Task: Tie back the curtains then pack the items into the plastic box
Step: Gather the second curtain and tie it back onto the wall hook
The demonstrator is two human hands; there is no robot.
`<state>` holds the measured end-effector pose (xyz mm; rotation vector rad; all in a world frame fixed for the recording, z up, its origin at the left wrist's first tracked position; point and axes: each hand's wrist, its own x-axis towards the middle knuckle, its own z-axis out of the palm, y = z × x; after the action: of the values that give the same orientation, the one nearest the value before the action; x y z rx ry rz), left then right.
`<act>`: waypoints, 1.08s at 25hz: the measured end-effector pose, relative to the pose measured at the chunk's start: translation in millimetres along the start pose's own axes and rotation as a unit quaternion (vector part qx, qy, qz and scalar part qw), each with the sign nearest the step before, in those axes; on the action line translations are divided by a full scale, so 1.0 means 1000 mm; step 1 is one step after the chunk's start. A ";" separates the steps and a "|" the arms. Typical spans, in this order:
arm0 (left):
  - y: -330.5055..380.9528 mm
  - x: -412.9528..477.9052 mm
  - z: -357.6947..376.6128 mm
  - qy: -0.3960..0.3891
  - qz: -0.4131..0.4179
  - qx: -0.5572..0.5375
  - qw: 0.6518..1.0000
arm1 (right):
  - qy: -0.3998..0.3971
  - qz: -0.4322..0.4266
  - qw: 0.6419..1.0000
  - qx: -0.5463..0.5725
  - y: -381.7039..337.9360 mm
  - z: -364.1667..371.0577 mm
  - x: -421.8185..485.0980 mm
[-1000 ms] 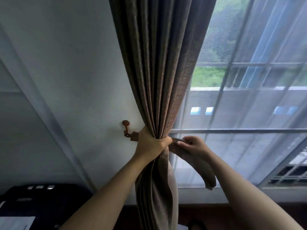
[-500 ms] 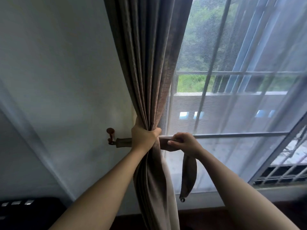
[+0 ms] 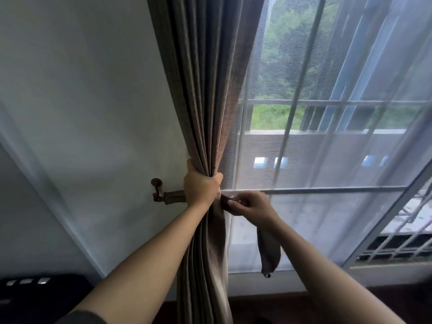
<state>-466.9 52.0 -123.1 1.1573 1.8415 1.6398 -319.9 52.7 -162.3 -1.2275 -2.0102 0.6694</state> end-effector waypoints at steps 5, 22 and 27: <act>-0.001 0.000 0.005 -0.006 -0.009 0.021 1.000 | 0.092 0.098 0.984 0.116 -0.012 0.030 -0.023; 0.007 0.000 -0.006 -0.141 -0.053 -0.006 0.989 | 0.095 0.162 0.972 0.144 -0.046 0.063 -0.056; 0.019 -0.002 -0.007 -0.123 -0.076 0.036 0.989 | 0.081 0.220 0.942 0.240 -0.056 0.096 -0.069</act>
<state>-465.4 45.6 -104.0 1.1614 1.7945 1.2940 -402.2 -40.2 -203.2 -1.3754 -1.3282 1.1543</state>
